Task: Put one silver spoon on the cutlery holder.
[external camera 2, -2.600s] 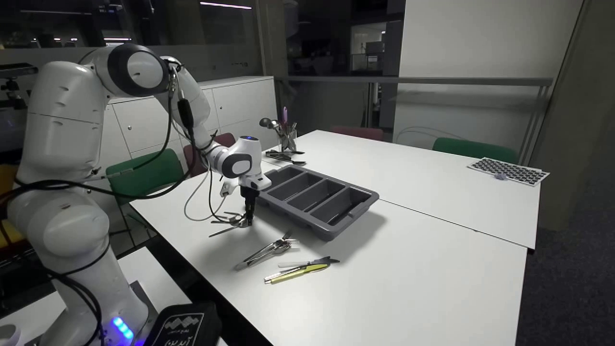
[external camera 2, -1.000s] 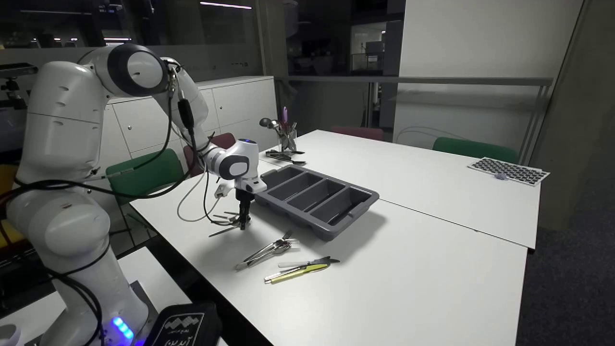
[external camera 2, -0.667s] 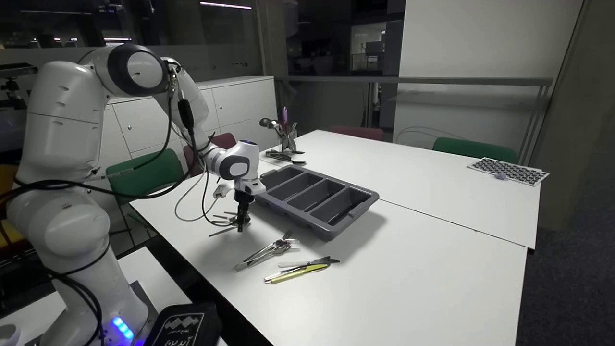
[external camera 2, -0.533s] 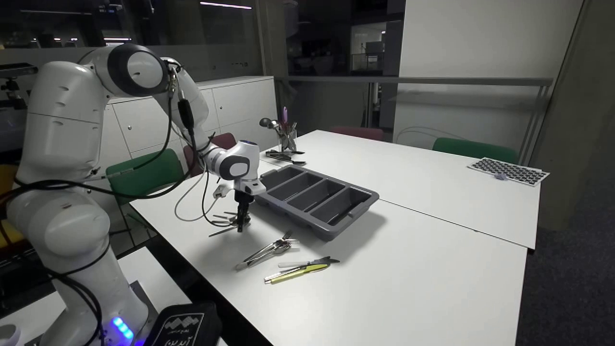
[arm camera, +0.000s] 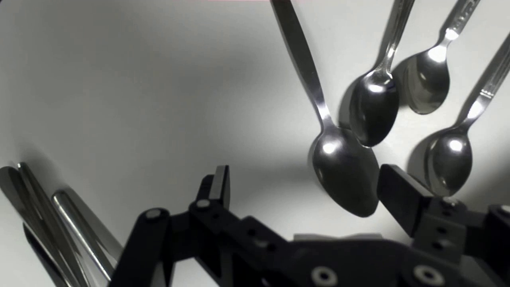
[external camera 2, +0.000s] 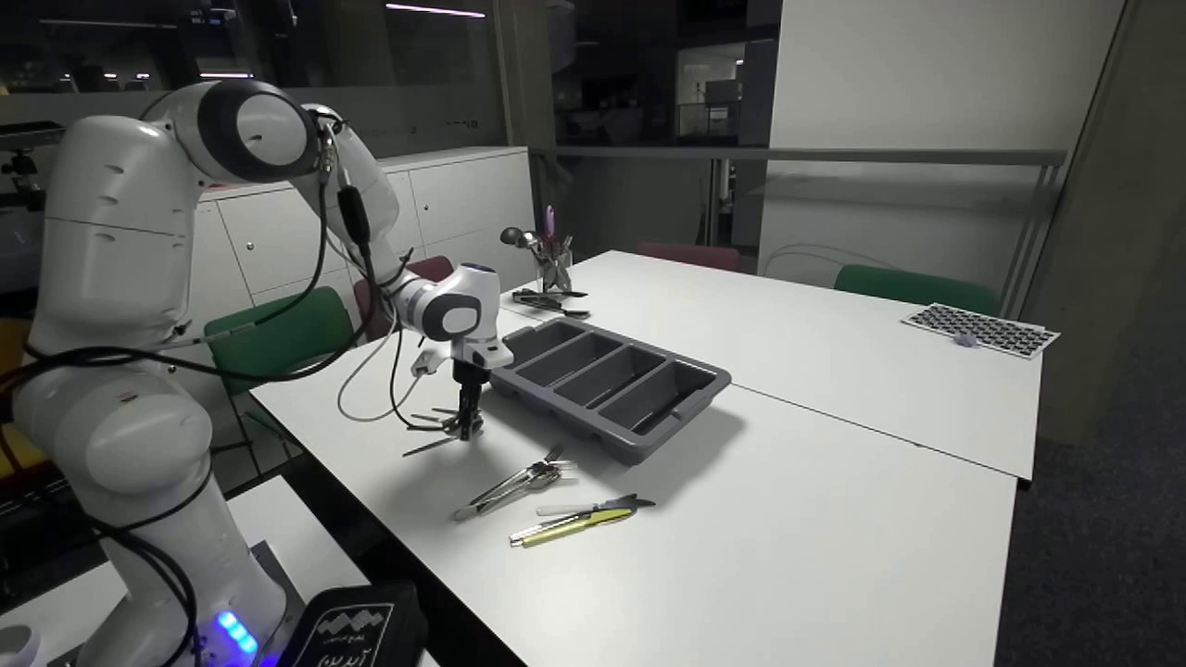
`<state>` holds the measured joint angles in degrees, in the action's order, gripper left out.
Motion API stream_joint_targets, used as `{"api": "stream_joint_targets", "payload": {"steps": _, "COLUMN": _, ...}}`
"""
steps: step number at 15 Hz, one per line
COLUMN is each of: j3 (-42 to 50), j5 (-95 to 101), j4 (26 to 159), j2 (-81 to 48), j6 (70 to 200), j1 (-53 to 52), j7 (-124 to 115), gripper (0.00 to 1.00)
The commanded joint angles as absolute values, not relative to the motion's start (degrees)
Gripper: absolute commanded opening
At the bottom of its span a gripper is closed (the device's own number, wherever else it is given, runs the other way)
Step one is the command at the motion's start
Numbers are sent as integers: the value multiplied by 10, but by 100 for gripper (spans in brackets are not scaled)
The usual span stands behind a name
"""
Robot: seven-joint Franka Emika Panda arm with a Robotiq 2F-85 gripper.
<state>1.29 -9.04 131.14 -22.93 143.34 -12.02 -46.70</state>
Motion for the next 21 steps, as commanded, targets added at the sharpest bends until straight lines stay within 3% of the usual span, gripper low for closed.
{"api": "stream_joint_targets", "payload": {"steps": 1, "j3": 14, "j5": -78, "j4": 1327, "j2": -191, "j6": 1419, "j1": -119, "j7": -476, "gripper": 100}}
{"api": "stream_joint_targets", "payload": {"steps": 21, "j3": -1, "j5": -111, "j4": 1256, "j2": -235, "j6": 1383, "j1": -81, "j7": -404, "gripper": 100}}
